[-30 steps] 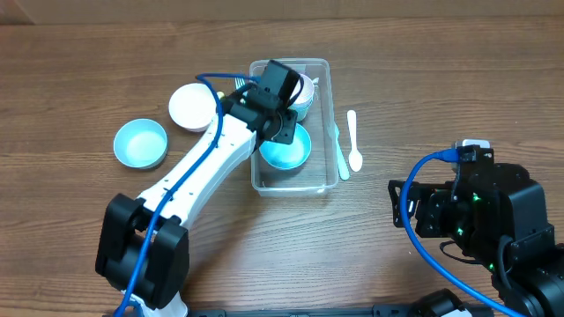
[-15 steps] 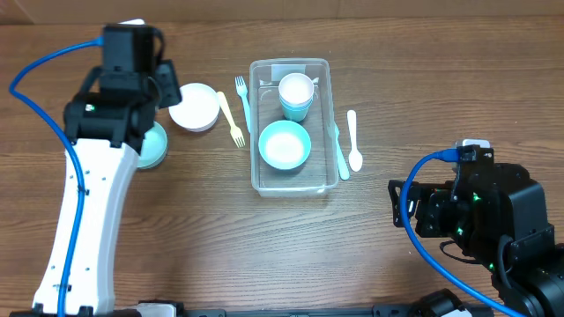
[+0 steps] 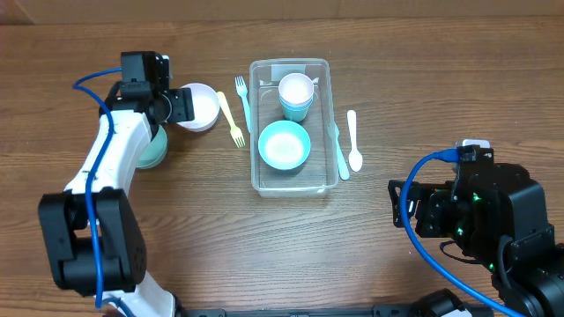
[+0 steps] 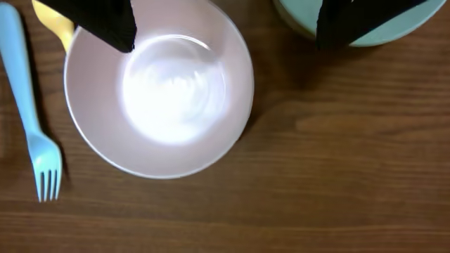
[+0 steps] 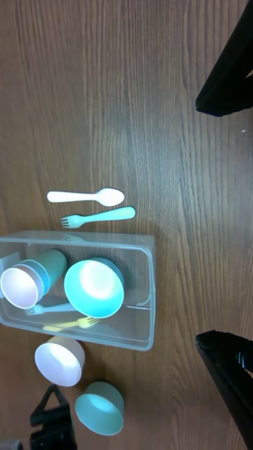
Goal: Pack container
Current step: 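Move the left gripper to the pink bowl and grasp its rim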
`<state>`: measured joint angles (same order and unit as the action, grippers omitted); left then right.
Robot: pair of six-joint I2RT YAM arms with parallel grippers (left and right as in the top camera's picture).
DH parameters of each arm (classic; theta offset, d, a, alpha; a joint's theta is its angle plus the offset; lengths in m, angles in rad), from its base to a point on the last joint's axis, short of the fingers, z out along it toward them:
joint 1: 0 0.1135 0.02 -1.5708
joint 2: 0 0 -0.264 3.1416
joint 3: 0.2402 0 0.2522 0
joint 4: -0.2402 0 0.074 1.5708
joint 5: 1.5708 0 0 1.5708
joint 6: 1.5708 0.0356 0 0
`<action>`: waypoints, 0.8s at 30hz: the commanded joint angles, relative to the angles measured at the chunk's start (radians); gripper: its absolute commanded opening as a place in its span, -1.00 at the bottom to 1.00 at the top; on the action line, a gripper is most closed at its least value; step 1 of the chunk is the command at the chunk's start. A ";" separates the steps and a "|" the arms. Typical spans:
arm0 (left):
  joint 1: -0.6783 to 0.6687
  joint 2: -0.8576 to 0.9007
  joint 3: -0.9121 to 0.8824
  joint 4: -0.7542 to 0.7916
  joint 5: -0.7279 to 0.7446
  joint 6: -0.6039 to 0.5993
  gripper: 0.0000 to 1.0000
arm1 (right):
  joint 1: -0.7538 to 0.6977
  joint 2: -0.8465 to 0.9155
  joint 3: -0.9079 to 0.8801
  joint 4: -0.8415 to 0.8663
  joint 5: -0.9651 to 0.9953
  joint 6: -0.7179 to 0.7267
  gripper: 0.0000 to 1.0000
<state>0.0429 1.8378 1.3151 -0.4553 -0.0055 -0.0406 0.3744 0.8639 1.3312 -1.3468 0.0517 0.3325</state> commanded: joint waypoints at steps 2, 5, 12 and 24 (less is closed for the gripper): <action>0.003 0.077 -0.005 0.090 0.025 0.045 0.70 | -0.002 -0.005 0.000 0.005 0.002 -0.007 1.00; 0.003 0.122 -0.005 0.128 0.026 0.044 0.74 | -0.002 -0.005 0.000 0.005 0.002 -0.007 1.00; 0.003 0.209 -0.005 0.163 0.041 0.038 0.68 | -0.002 -0.005 0.000 0.005 0.002 -0.007 1.00; 0.003 0.218 -0.005 0.198 0.041 0.041 -0.26 | -0.002 -0.005 0.000 0.005 0.002 -0.007 1.00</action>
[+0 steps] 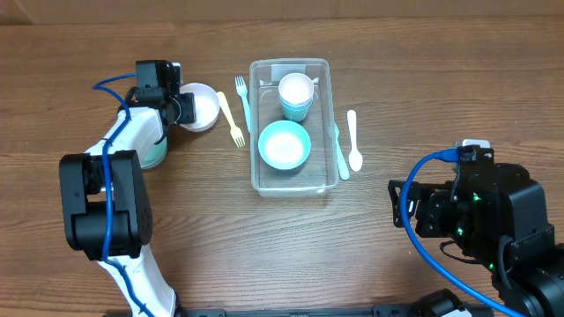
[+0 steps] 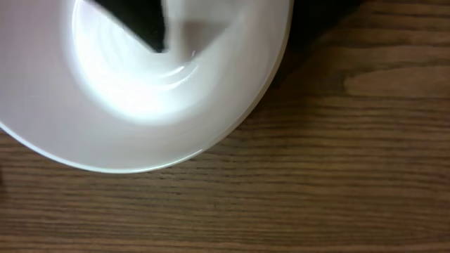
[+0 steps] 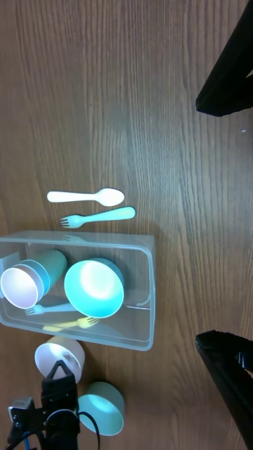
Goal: Pack container
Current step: 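Move the left gripper to the pink bowl and grasp its rim, then lift the pink bowl and stack it into the blue bowl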
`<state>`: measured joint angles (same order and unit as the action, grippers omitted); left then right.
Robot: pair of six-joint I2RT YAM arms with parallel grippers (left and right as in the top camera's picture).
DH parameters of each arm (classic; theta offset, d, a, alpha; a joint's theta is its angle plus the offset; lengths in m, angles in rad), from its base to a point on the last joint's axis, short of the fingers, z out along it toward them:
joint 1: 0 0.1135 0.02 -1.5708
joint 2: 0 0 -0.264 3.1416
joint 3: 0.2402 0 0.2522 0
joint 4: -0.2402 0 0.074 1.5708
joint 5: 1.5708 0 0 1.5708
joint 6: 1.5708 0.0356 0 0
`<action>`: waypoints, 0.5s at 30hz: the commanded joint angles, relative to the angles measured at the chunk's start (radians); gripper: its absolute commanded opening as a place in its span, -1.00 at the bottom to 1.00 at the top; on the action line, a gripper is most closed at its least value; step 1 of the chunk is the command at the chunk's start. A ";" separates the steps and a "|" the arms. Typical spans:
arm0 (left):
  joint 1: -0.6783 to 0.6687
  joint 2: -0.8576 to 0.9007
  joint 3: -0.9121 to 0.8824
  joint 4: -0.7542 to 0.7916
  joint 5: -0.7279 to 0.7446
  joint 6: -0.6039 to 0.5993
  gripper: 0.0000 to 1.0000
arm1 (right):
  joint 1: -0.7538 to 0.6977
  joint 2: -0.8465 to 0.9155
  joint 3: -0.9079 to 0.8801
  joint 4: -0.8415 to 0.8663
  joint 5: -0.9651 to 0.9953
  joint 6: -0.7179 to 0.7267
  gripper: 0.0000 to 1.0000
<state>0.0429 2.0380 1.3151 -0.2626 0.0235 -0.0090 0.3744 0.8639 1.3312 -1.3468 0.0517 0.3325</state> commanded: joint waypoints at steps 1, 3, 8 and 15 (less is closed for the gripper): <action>0.003 0.018 -0.005 0.005 0.013 0.009 -0.49 | -0.002 -0.005 0.000 0.005 0.002 -0.007 1.00; 0.003 0.018 -0.005 0.006 0.022 0.008 -0.91 | -0.002 -0.005 0.000 0.005 0.002 -0.007 1.00; 0.003 0.015 0.013 -0.002 0.022 -0.021 -0.92 | -0.002 -0.005 0.000 0.006 0.002 -0.007 1.00; 0.003 -0.074 0.251 -0.248 -0.066 -0.077 -0.92 | -0.002 -0.005 0.000 0.005 0.002 -0.007 1.00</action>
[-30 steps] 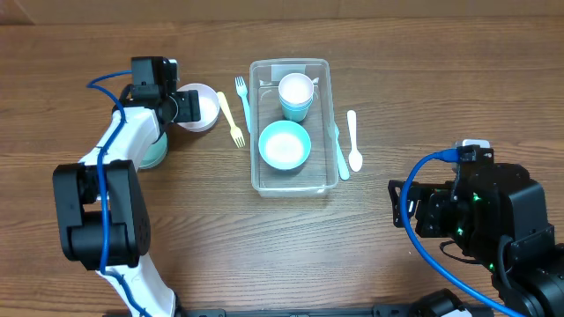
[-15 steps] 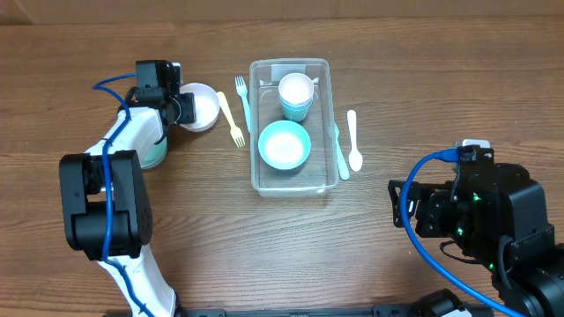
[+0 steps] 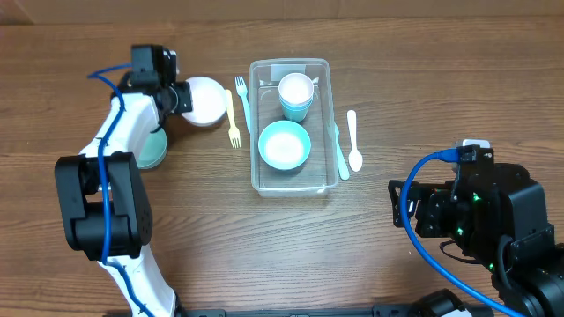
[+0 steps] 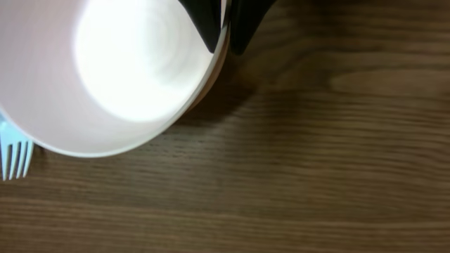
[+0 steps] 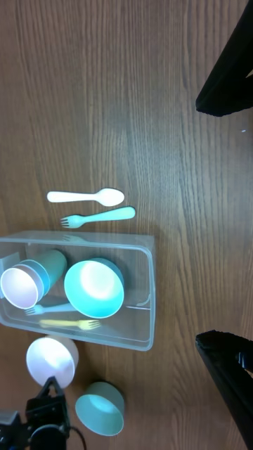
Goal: Pack container
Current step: 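Lift the pink bowl and stack it into the blue bowl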
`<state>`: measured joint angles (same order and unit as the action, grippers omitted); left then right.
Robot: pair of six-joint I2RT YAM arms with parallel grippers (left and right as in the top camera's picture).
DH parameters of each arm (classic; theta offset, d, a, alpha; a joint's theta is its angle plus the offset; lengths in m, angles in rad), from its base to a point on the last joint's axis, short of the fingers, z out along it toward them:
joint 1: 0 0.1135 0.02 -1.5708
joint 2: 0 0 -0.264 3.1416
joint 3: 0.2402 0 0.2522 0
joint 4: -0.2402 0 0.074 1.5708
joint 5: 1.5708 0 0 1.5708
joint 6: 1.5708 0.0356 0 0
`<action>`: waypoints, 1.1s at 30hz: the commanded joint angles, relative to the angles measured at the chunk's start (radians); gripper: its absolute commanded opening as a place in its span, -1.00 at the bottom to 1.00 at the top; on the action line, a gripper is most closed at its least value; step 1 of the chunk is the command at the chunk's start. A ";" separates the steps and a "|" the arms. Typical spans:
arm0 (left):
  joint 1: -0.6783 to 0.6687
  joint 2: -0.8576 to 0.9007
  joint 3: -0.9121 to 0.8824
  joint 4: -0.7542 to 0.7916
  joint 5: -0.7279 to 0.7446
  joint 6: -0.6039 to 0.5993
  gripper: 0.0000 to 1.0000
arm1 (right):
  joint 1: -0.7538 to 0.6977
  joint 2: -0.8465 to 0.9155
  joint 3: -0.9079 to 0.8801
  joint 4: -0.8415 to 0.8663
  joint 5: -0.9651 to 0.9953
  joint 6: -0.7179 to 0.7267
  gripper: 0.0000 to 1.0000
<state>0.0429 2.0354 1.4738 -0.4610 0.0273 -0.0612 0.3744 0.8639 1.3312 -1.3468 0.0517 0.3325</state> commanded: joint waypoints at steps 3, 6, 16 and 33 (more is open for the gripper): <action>0.003 -0.145 0.113 -0.108 -0.105 -0.025 -0.92 | -0.002 -0.005 0.000 0.005 0.002 -0.007 1.00; -0.003 -0.252 0.113 -0.159 -0.086 -0.044 -0.92 | -0.002 -0.005 0.000 0.005 0.002 -0.007 1.00; -0.365 -0.367 0.111 -0.310 0.018 -0.029 -0.92 | -0.002 -0.005 0.000 0.005 0.002 -0.007 1.00; -0.513 -0.133 0.112 -0.361 -0.098 -0.119 0.70 | -0.002 -0.005 0.000 0.005 0.002 -0.007 1.00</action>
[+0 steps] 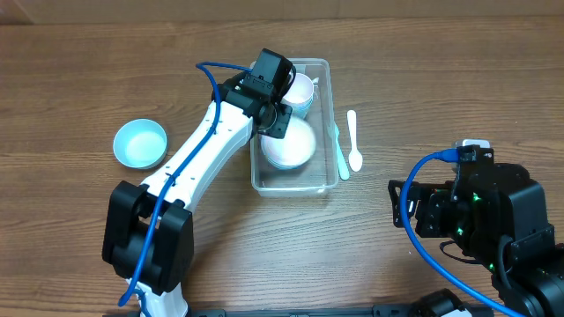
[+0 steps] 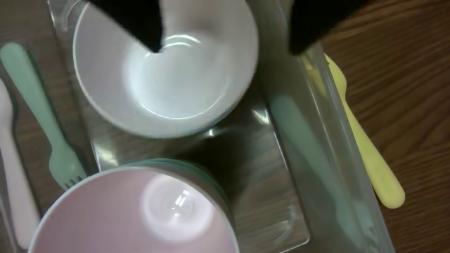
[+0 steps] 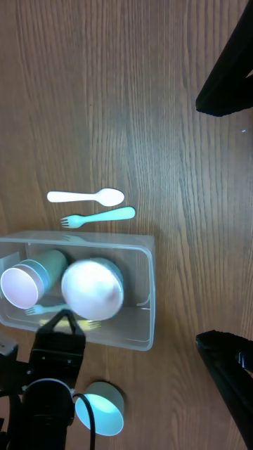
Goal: Pack container
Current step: 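Lift the pink bowl and stack it into the blue bowl, then move the left gripper to the remaining light blue bowl and grasp it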
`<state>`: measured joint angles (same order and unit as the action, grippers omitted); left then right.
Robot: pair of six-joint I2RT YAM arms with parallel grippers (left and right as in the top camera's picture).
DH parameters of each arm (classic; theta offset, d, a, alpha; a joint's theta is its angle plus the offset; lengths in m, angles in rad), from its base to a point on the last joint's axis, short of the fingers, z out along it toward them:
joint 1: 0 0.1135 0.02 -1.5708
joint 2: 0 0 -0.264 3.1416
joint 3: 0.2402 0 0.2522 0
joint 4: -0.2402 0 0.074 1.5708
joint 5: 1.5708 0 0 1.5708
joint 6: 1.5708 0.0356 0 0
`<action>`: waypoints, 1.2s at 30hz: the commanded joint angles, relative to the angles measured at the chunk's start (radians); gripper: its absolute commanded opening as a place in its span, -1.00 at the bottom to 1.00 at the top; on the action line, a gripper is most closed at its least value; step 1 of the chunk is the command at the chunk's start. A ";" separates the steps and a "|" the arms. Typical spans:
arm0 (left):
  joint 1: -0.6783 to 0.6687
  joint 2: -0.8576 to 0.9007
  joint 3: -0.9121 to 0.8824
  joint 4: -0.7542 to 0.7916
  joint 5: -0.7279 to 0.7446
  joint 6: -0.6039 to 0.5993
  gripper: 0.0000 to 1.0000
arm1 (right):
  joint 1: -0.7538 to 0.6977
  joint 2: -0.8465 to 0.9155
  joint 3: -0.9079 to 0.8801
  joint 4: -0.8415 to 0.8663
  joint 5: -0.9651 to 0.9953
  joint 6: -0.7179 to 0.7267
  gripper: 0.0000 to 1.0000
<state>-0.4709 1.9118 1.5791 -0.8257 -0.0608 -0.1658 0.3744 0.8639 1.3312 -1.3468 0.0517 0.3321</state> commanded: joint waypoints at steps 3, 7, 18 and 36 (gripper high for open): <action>0.001 -0.044 0.017 0.003 -0.009 -0.014 0.65 | -0.002 -0.005 0.000 0.005 0.002 -0.007 1.00; 0.002 -0.243 0.019 -0.045 -0.101 -0.018 0.61 | -0.002 -0.005 0.000 0.005 0.002 -0.007 1.00; 0.400 -0.621 -0.130 -0.250 -0.154 -0.077 0.64 | -0.002 -0.005 0.000 0.005 0.002 -0.007 0.99; 0.771 -0.395 -0.597 0.310 -0.006 0.032 1.00 | -0.002 -0.005 0.000 0.005 0.002 -0.007 1.00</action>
<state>0.2447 1.4471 0.9897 -0.5583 -0.1299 -0.1497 0.3744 0.8639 1.3312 -1.3472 0.0513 0.3321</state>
